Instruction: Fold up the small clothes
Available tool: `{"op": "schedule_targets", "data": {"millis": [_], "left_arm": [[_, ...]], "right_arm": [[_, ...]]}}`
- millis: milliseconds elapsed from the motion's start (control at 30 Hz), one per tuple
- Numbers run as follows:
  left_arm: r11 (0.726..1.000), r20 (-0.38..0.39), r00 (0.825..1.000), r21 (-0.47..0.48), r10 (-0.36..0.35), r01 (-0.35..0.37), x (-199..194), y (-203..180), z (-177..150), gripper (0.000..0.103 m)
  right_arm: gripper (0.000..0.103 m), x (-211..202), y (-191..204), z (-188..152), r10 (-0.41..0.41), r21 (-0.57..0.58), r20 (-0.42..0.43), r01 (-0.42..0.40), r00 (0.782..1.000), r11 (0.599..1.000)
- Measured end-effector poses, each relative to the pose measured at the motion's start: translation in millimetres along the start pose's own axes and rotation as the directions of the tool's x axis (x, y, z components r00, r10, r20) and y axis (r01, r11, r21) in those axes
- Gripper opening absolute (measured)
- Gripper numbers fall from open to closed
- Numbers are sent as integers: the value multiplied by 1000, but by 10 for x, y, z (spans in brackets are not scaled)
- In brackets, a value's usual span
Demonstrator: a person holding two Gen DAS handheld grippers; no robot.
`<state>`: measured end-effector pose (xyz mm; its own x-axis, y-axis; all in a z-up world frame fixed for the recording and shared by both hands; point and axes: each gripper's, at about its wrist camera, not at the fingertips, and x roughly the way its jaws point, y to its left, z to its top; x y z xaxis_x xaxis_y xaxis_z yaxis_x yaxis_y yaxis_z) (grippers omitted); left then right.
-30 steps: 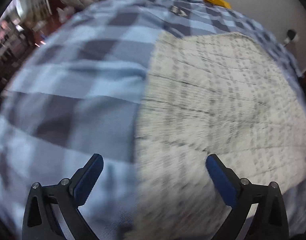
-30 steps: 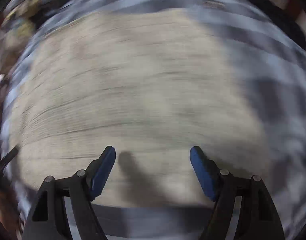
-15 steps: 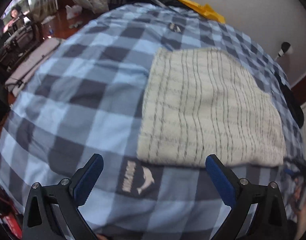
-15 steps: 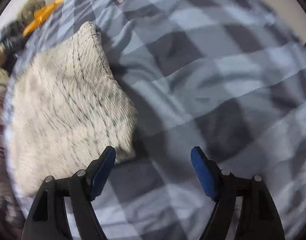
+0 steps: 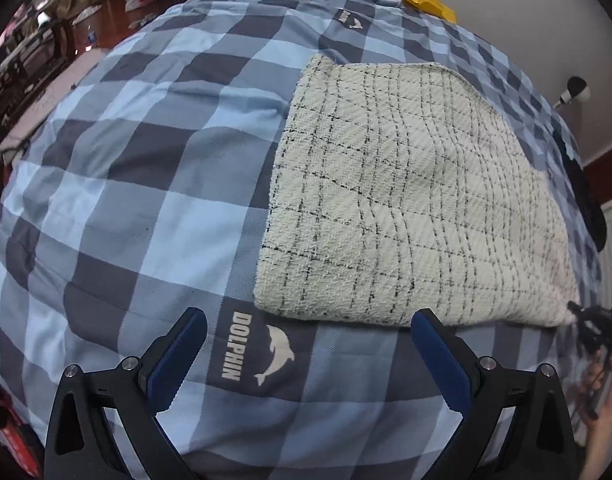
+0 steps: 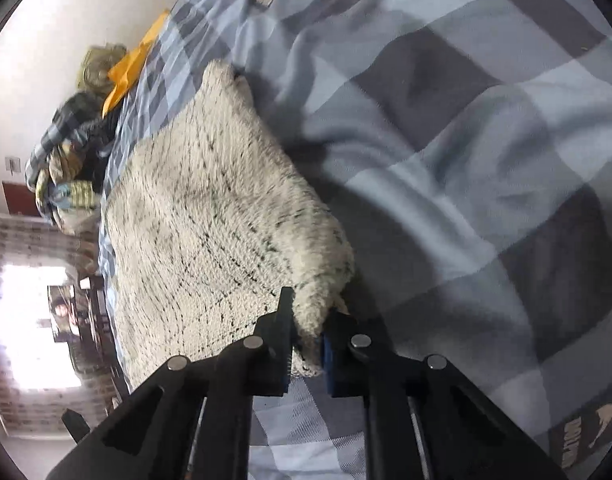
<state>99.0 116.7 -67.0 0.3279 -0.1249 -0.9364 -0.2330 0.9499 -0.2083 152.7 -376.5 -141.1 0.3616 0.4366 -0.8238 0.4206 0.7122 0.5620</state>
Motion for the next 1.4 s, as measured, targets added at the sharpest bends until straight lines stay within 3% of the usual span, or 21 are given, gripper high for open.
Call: {"op": "schedule_targets", "data": {"millis": [100, 167, 200, 233, 267, 300, 367, 400, 467, 567, 700, 800, 867, 967, 1033, 1067, 1133, 1200, 1300, 1367, 1400], "left_arm": [[999, 0, 1000, 35, 27, -27, 7, -38, -20, 103], [998, -3, 999, 51, 39, -39, 23, -54, -23, 103], [997, -4, 999, 56, 44, -43, 30, -64, -23, 103], [997, -5, 999, 59, 46, -46, 36, -71, -20, 103], [997, -6, 999, 61, 47, -46, 38, -76, -18, 103], [997, -6, 999, 63, 45, -44, 42, -88, -8, 103], [997, -5, 999, 67, 42, -41, 47, -116, 5, 103], [997, -3, 999, 70, 44, -44, 48, -133, 6, 103], [995, 4, 999, 81, 52, -52, 47, -176, 10, 103], [991, 22, 998, 115, 67, -69, 27, -264, 7, 103], [978, 84, 990, 169, 111, -124, -16, -366, -6, 103], [966, 105, 984, 201, 144, -163, -14, -397, -13, 103], [964, 98, 984, 206, 150, -168, 10, -397, -13, 103], [966, 67, 988, 208, 141, -152, 69, -386, -19, 103], [966, 57, 988, 207, 143, -152, 99, -383, -25, 103], [966, 55, 988, 208, 143, -151, 109, -389, -29, 103], [966, 50, 989, 210, 140, -148, 131, -398, -29, 103], [967, 38, 990, 214, 136, -141, 167, -414, -30, 103], [965, 20, 990, 222, 138, -139, 237, -421, -38, 103], [962, 16, 988, 229, 151, -151, 270, -422, -52, 103], [960, 15, 987, 231, 159, -159, 281, -419, -59, 103]], "right_arm": [[7, -31, 92, -106, -71, -8, 33, 71, 997, 997], [7, -97, 137, -118, -176, -33, 72, 179, 982, 983], [7, -159, 188, -141, -292, -43, 121, 298, 949, 953], [7, -248, 260, -157, -450, -49, 200, 467, 871, 883], [9, -329, 338, -174, -535, -49, 271, 567, 800, 822], [10, -413, 420, -189, -547, -55, 331, 594, 769, 802], [14, -501, 588, -249, -415, -96, 385, 483, 824, 870], [19, -476, 678, -282, -322, -131, 366, 391, 873, 911], [61, -301, 927, -378, -190, -188, 282, 248, 941, 950], [72, -11, 1418, -568, -97, -306, 228, 165, 969, 938], [72, 535, 2125, -826, -22, -500, 152, 96, 988, 860], [72, 926, 2509, -1003, -25, -611, 117, 92, 993, 786], [72, 1177, 2732, -1177, -84, -705, 127, 150, 988, 693], [72, 1531, 2934, -1327, -192, -811, 212, 283, 958, 512], [72, 1674, 2874, -1348, -250, -835, 253, 341, 935, 431], [72, 1676, 2829, -1330, -247, -844, 241, 329, 938, 425], [72, 1542, 2688, -1195, -233, -844, 218, 303, 948, 442], [72, 1406, 2472, -924, -283, -810, 200, 320, 938, 491], [73, 1099, 2053, -382, -174, -713, 12, 131, 985, 689], [70, 800, 1699, 18, -110, -590, -32, 71, 993, 804], [70, 699, 1583, 132, -103, -546, -22, 74, 994, 834]]}}
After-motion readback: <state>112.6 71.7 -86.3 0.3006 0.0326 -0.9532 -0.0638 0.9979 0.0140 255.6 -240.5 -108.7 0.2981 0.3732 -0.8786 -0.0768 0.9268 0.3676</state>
